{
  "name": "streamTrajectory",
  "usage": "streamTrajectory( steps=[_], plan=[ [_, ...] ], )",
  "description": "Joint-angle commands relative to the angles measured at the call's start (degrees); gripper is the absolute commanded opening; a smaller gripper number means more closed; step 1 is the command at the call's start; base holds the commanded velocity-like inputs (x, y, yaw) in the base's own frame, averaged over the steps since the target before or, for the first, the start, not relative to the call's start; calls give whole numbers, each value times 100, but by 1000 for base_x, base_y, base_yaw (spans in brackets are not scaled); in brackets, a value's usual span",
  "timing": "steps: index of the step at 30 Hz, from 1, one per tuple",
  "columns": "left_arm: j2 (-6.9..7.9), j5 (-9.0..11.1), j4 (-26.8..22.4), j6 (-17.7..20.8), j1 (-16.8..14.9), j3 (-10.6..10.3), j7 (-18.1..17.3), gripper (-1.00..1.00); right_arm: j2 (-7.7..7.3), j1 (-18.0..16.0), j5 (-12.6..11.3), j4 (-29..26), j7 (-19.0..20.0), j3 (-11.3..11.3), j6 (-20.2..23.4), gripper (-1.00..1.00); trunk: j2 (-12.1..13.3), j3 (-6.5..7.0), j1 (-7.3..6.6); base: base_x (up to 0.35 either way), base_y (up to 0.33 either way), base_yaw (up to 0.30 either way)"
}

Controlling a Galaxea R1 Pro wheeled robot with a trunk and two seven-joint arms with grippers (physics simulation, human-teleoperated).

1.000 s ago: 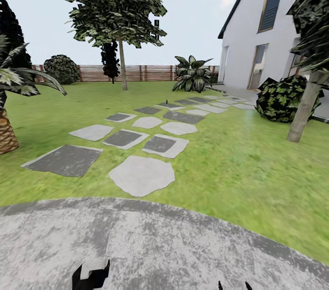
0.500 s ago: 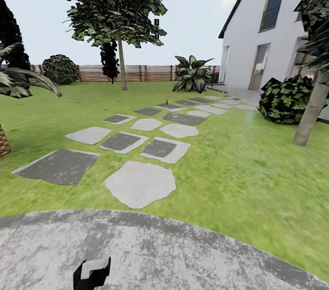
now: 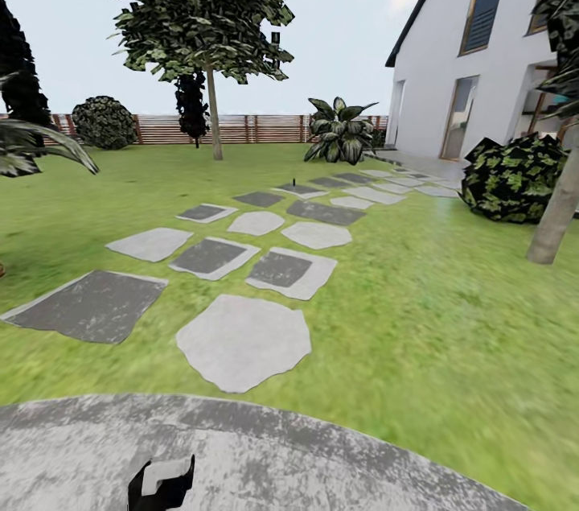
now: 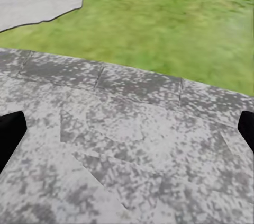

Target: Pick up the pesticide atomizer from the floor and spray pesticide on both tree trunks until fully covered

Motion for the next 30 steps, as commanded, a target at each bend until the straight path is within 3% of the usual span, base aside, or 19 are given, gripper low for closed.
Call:
streamTrajectory(
  steps=[1, 30],
  plan=[
    [0, 0, 0, 0, -2, 0, 0, 100, 4, 1, 0, 30, 0, 1, -1, 100, 0, 0, 0, 339, 0, 0],
    [0, 0, 0, 6, -4, 0, 0, 100, 22, 13, 0, 110, 1, 3, 2, 100, 0, 0, 0, 339, 0, 0]
  ],
)
